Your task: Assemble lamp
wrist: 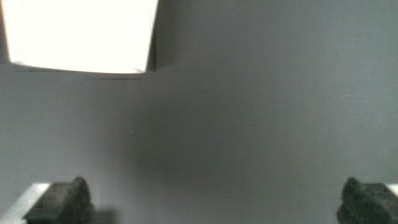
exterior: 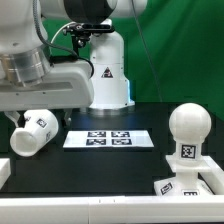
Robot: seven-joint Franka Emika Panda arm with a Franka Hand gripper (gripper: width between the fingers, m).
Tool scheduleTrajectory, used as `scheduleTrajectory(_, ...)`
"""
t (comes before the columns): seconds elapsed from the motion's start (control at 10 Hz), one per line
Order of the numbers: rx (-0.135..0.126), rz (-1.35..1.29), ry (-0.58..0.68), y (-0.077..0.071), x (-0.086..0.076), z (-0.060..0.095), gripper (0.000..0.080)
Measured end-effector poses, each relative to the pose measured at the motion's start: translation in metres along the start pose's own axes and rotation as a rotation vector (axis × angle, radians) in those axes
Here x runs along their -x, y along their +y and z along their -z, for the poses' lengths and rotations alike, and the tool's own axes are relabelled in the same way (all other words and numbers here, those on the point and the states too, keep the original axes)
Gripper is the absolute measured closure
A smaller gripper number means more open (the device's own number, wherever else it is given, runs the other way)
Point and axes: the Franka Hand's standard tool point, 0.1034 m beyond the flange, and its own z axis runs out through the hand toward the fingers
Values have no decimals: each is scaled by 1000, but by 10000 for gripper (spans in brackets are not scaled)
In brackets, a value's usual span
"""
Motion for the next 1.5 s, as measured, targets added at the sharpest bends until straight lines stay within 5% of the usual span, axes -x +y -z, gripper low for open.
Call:
scheduleTrajectory(0.2,-13,7,-142,0,1,-4,101)
scheduleTrajectory(0.5,22,14,-359,15,-6,-14,101)
scheduleTrajectory(0.9,15,0,-407,17,-1,-27,101)
scheduleTrajectory(1.1,9,-27,-458,25,9,-48,101)
scheduleTrajectory(1.5,-2,-45,-499,26,17,-56,101)
